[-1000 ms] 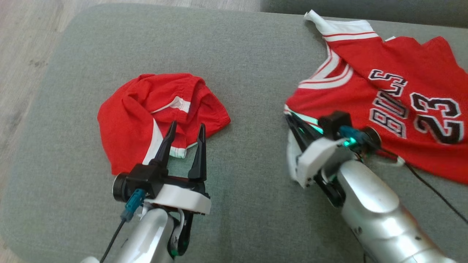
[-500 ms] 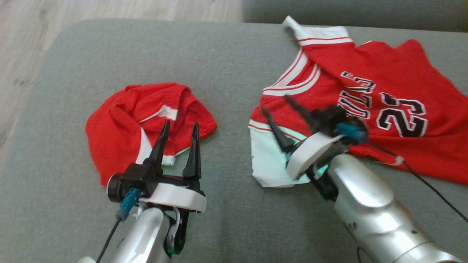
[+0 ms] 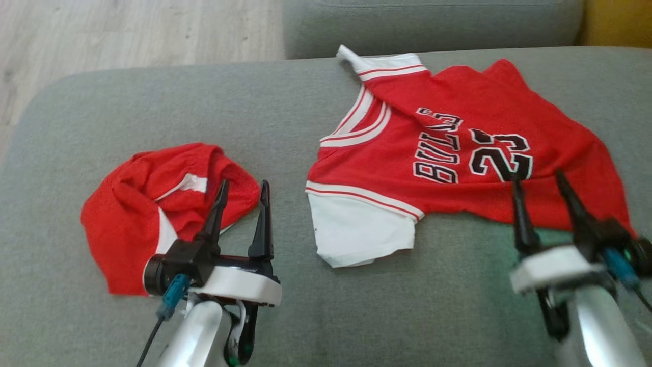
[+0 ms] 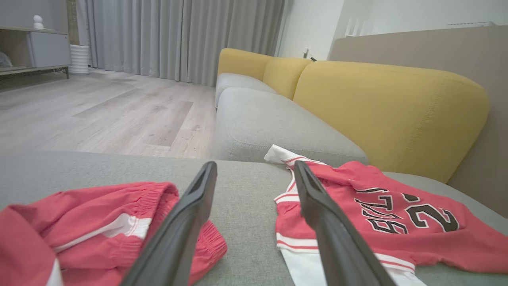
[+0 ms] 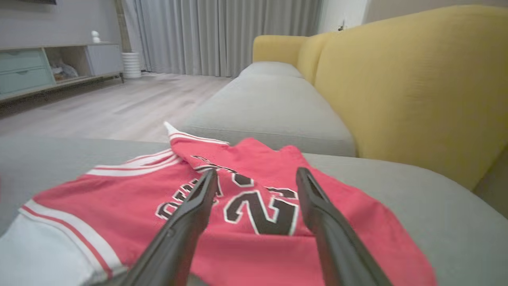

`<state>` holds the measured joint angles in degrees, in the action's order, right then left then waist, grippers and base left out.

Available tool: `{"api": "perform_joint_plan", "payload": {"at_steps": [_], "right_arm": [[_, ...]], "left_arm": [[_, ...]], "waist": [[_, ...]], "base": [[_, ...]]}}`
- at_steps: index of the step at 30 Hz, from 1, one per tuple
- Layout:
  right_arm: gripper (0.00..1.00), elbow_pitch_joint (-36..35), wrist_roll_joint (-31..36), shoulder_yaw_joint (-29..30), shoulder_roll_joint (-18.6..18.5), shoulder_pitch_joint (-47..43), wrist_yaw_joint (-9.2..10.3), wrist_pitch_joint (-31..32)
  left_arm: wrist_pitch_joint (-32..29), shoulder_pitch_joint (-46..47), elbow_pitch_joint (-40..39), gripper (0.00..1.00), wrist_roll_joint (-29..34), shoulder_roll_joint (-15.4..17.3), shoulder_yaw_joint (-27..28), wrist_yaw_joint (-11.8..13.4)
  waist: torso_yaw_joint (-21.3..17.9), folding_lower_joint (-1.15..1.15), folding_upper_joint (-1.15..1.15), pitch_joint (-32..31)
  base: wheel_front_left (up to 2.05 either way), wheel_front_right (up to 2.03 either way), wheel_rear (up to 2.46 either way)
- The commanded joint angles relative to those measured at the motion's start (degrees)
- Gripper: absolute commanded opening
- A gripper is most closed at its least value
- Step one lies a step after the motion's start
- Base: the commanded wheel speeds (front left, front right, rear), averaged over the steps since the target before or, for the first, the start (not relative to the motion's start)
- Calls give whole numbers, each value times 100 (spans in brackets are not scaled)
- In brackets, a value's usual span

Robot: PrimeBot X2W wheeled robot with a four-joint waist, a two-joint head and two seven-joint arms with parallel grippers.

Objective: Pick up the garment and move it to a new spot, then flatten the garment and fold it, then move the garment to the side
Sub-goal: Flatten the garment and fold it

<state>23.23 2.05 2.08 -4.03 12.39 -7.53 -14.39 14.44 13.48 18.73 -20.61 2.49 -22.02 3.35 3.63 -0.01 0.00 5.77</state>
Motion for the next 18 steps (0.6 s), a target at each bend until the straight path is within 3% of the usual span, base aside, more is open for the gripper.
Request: {"api": "perform_joint_plan", "payload": {"at_steps": [1, 6, 12, 18], "right_arm": [[100, -307, 111, -47, 68, 37, 4, -60], [100, -748, 166, 277, 105, -540, 4, -60], [100, -955, -61, 175, 113, -604, 4, -60], [100, -960, -139, 167, 114, -605, 4, -61]], "left_arm": [[56, 95, -170, 100, 42, 39, 202, -1], [56, 35, -109, 100, 57, 39, 192, -26], [56, 60, -25, 100, 70, 39, 145, -86], [5, 104, 429, 100, 15, 39, -316, -277]], "waist": [[-64, 1, 0, -29], [-158, 1, 0, 12], [-230, 1, 0, 72], [-255, 1, 0, 93]], "base": [[0, 0, 0], [0, 0, 0], [0, 0, 0], [0, 0, 0]]}}
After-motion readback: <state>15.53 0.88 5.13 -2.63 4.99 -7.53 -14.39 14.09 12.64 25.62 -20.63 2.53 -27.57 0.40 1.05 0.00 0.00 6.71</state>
